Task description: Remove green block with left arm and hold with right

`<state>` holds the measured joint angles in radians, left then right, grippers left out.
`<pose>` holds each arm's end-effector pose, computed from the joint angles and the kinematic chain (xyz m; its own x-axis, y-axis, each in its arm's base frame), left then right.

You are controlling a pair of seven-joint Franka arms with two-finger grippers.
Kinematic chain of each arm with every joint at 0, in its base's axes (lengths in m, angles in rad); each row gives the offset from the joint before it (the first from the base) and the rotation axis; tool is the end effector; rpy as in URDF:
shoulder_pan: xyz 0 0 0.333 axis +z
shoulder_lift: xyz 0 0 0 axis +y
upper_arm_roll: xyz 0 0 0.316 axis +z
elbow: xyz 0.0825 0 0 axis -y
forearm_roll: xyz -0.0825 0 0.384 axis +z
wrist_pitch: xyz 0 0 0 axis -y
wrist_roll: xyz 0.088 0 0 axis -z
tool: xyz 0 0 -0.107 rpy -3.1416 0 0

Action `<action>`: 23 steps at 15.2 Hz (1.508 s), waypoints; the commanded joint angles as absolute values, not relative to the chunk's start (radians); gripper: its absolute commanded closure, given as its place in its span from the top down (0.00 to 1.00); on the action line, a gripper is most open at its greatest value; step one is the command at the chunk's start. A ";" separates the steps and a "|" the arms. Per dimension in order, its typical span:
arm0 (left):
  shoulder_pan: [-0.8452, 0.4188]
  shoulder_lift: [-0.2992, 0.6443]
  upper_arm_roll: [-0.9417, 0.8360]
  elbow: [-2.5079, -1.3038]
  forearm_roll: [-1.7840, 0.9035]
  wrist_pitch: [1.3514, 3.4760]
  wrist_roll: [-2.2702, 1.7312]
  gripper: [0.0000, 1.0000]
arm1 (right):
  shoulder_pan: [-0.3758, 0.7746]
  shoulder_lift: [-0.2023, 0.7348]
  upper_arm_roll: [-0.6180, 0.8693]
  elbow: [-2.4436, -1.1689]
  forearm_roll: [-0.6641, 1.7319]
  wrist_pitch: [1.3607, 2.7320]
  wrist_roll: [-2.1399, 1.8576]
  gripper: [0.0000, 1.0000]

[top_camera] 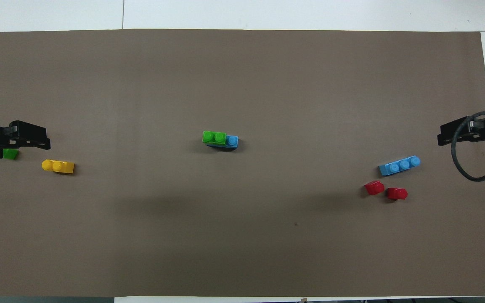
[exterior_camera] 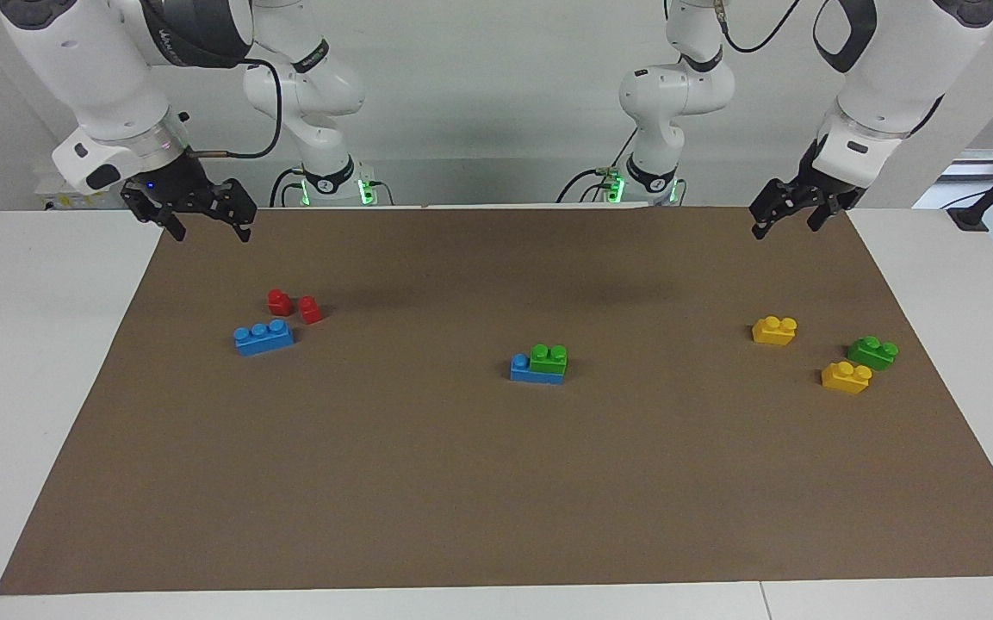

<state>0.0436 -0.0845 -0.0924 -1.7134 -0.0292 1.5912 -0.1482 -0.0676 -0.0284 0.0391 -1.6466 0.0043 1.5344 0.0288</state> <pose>0.5268 -0.0307 0.6045 0.9941 0.1005 -0.0408 0.1012 -0.9947 0.0155 0.5395 -0.0146 0.6014 0.9948 -0.0571 -0.0838 -0.0574 -0.9984 -0.0008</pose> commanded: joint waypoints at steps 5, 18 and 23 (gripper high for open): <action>0.051 -0.106 -0.084 -1.729 -0.040 1.585 -0.146 1.00 | -0.068 -0.057 0.046 -1.703 -0.018 1.612 0.137 0.98; -0.129 -0.163 -0.089 -1.847 -0.044 1.658 -0.777 1.00 | 0.038 0.089 0.054 -1.733 0.297 1.848 1.158 0.97; -0.250 -0.163 -0.089 -1.919 -0.044 1.804 -1.271 1.00 | 0.075 0.097 0.054 -1.827 0.435 1.974 1.268 0.97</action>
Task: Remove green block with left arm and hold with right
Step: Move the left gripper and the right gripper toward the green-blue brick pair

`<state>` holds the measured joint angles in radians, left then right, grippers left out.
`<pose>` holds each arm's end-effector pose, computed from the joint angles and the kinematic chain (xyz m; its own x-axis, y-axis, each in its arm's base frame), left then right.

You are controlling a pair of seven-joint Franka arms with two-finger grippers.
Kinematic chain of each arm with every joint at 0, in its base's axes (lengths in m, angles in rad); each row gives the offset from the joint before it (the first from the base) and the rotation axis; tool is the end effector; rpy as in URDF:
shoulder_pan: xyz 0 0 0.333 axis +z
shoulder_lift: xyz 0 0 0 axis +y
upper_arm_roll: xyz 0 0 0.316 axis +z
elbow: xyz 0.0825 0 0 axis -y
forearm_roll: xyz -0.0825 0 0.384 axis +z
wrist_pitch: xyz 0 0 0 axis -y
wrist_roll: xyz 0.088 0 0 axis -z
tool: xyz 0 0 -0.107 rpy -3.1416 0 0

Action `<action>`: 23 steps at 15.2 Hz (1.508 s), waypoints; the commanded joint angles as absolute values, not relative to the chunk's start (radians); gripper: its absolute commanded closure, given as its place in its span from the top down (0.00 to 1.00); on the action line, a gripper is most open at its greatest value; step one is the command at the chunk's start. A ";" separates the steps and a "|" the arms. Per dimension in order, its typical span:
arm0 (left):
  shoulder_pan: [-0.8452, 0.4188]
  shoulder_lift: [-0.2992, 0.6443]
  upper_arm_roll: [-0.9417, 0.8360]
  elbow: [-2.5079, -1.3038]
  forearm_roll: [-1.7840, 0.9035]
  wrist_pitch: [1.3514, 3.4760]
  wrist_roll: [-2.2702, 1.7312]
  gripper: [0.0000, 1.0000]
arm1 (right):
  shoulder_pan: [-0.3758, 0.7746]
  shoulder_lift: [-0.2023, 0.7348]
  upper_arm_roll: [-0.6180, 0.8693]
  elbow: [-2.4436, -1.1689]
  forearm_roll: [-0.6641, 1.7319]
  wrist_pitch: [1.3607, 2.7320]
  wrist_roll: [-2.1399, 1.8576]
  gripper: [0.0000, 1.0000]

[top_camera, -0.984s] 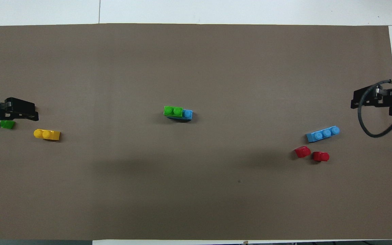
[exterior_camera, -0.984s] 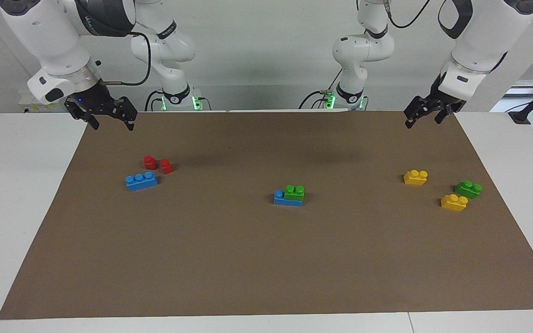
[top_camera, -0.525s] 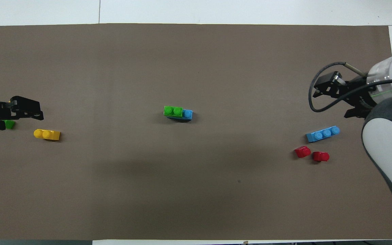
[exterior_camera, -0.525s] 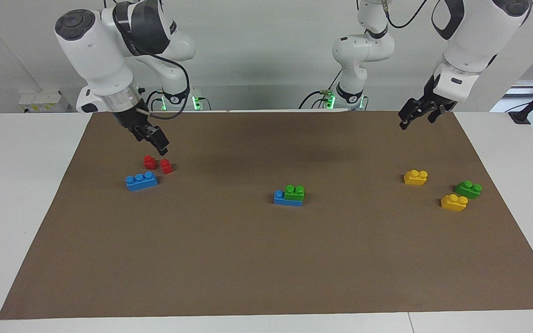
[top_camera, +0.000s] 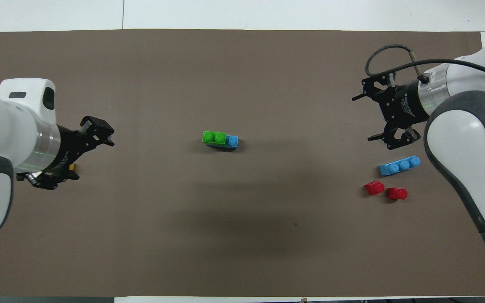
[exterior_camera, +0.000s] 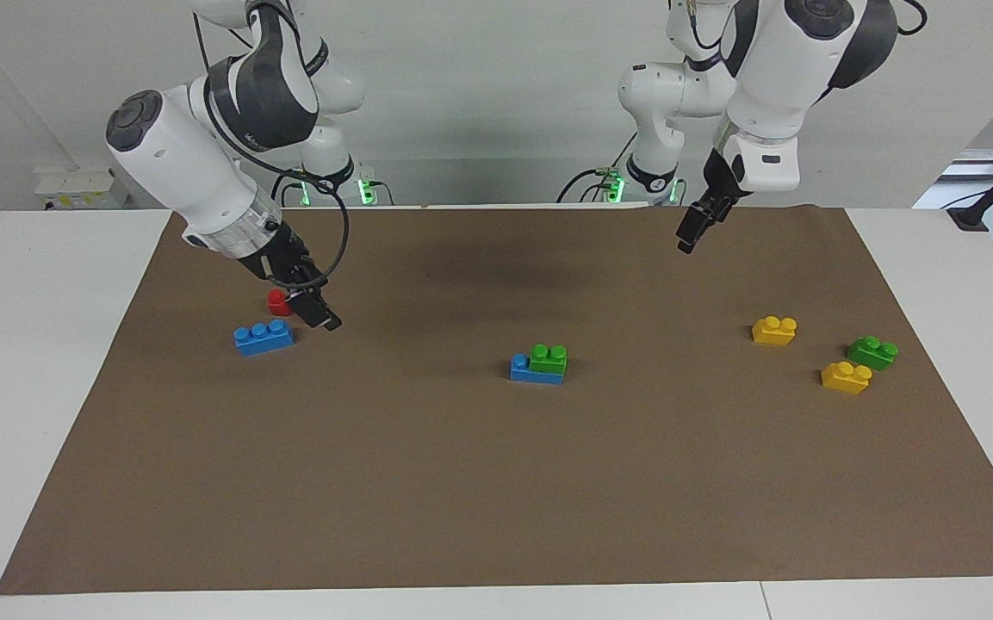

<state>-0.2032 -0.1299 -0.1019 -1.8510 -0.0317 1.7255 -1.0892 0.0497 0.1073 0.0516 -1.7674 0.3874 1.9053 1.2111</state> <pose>0.4958 -0.1621 0.5741 0.7040 0.7100 -0.0144 0.7102 -0.7039 0.0117 0.5941 0.0867 0.5032 0.3339 -0.8793 -0.3398 -0.9425 -0.3057 -0.1351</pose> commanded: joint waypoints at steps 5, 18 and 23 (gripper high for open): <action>-0.319 -0.098 -0.089 -1.928 -0.046 1.893 -1.560 1.00 | 0.123 0.146 0.054 -1.850 0.445 2.023 1.292 0.97; -0.419 0.193 -0.086 -1.832 -0.032 2.146 -1.997 1.00 | 0.281 0.201 0.054 -1.933 0.561 2.246 1.462 0.97; -0.439 0.299 -0.084 -1.749 -0.003 2.128 -2.032 1.00 | 0.330 0.251 0.054 -1.933 0.600 2.350 1.575 0.97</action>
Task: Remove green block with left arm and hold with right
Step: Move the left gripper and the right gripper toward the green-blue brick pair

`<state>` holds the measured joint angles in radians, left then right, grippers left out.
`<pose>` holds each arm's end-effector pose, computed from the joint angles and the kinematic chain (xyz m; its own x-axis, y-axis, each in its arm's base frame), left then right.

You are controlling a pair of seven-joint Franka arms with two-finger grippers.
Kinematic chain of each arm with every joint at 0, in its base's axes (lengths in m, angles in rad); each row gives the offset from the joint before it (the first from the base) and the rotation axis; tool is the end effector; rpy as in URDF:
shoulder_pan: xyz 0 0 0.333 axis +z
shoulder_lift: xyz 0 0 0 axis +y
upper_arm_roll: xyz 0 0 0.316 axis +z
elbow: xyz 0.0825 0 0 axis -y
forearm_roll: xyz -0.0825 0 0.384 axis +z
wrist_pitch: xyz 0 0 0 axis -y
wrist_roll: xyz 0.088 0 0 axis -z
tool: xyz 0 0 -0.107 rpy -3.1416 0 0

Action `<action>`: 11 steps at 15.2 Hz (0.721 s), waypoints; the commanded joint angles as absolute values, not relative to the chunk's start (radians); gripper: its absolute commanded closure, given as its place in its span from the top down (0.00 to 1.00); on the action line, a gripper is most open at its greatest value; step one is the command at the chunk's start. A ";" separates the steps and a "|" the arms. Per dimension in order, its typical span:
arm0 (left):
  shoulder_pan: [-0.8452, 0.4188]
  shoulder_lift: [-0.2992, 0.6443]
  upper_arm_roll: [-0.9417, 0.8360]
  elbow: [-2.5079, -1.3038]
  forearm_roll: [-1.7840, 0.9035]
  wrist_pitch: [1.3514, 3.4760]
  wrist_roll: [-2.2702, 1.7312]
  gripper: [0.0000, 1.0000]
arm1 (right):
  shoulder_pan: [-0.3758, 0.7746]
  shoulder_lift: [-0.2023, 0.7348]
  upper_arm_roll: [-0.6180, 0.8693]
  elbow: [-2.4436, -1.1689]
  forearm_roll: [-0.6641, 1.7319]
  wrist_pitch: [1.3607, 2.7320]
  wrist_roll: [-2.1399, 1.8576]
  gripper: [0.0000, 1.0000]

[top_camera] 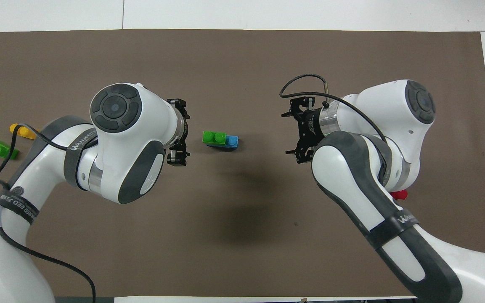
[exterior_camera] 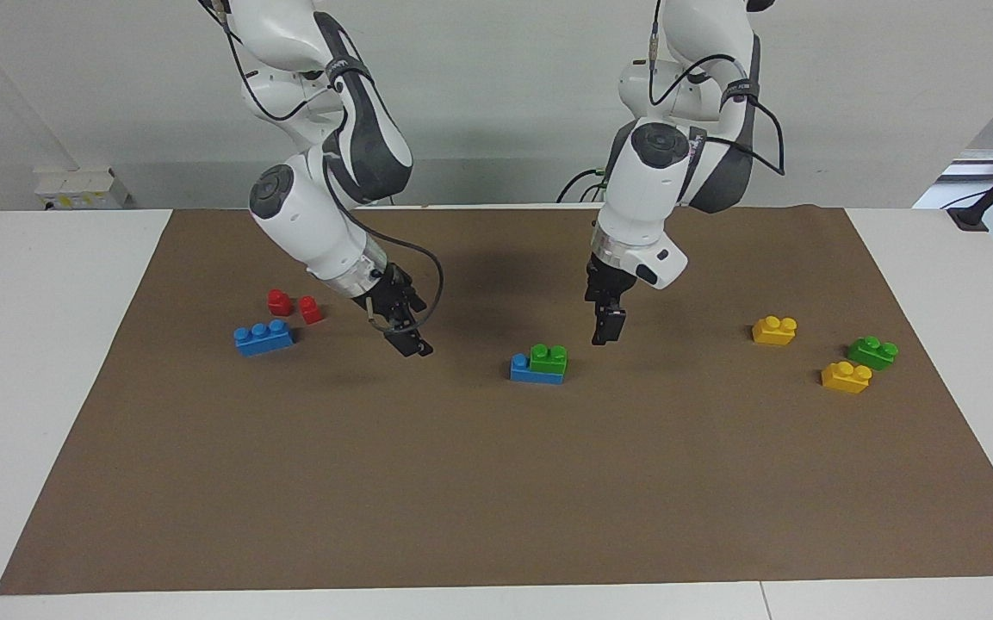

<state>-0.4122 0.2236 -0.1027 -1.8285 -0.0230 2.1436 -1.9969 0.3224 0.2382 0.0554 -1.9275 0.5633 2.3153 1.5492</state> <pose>0.5465 -0.3062 0.4204 0.0759 0.9941 -0.0773 0.9953 -0.0709 0.0660 0.5765 0.2380 0.3838 0.0519 -0.8905 -0.4520 -0.9974 -0.0237 -0.0677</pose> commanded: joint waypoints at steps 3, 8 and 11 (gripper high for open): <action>-0.463 0.350 -0.084 -1.707 -0.002 2.112 -2.048 1.00 | 0.365 0.288 0.054 -1.924 0.618 2.376 1.603 0.97; -0.474 0.374 -0.084 -1.707 0.051 2.123 -2.135 1.00 | 0.409 0.330 0.054 -1.924 0.643 2.448 1.631 0.97; -0.474 0.383 -0.086 -1.710 0.089 2.141 -2.187 1.00 | 0.422 0.340 0.054 -1.924 0.649 2.476 1.641 0.97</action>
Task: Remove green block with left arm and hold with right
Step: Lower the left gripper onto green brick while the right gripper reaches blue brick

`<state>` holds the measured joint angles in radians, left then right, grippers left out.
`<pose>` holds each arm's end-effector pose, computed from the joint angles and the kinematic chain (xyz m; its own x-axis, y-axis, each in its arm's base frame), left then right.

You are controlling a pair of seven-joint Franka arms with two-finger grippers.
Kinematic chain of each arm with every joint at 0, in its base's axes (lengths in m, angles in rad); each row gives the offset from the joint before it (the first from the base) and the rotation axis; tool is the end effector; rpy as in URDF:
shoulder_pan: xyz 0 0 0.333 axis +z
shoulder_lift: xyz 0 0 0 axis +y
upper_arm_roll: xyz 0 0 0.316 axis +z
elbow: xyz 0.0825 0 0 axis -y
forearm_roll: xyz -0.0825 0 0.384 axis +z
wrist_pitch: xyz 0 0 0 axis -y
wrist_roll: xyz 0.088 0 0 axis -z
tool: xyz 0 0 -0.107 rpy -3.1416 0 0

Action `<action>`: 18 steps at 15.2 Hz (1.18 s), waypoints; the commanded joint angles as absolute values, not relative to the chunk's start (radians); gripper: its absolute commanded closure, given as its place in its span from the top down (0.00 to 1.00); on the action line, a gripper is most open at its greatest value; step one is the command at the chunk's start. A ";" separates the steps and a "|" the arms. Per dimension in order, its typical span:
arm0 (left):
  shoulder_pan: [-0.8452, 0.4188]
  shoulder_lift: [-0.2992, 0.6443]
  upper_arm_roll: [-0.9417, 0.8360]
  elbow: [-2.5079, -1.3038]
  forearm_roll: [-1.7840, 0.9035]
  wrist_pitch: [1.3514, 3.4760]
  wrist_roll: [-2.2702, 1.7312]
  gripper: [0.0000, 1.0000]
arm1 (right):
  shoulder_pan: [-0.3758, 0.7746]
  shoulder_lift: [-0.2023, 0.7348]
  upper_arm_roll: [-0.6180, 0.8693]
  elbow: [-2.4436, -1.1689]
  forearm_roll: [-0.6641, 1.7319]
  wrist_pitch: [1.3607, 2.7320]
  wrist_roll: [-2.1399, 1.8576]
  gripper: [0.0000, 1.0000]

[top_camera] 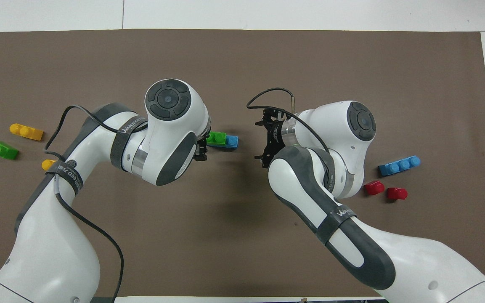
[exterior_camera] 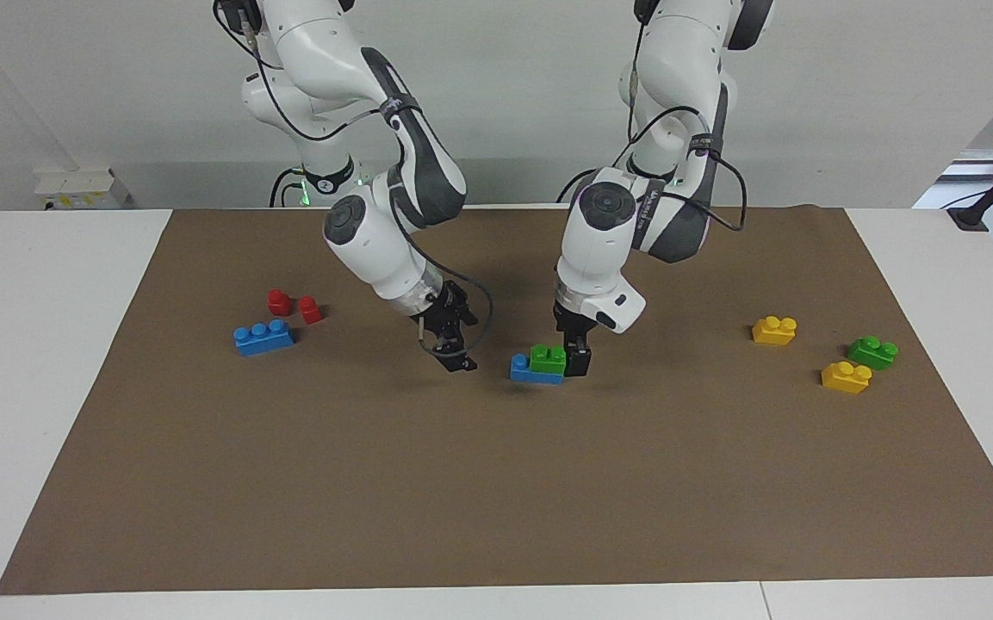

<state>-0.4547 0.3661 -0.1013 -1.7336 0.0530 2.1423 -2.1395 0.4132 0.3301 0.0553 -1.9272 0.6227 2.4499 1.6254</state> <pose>0.5612 -0.3392 0.3739 0.0078 0.9998 -0.0160 0.9991 -0.0071 0.0428 0.5688 0.2860 0.3378 -0.0237 -0.8829 -0.4690 -0.9976 0.0514 -0.0464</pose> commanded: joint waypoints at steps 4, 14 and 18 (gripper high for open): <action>-0.474 0.390 -0.086 -1.720 0.092 2.166 -2.201 1.00 | 0.439 0.357 0.054 -1.922 0.650 2.502 1.670 0.97; -0.492 0.414 -0.084 -1.727 0.097 2.195 -2.223 1.00 | 0.482 0.420 0.054 -1.888 0.701 2.566 1.672 0.97; -0.492 0.414 -0.084 -1.727 0.100 2.195 -2.223 1.00 | 0.482 0.436 0.054 -1.888 0.701 2.571 1.672 0.97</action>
<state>-0.4758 0.4065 -0.1002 -1.7335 0.0798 2.1836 -2.2003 0.4778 0.4117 0.0551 -1.9083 0.6812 2.5535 1.6642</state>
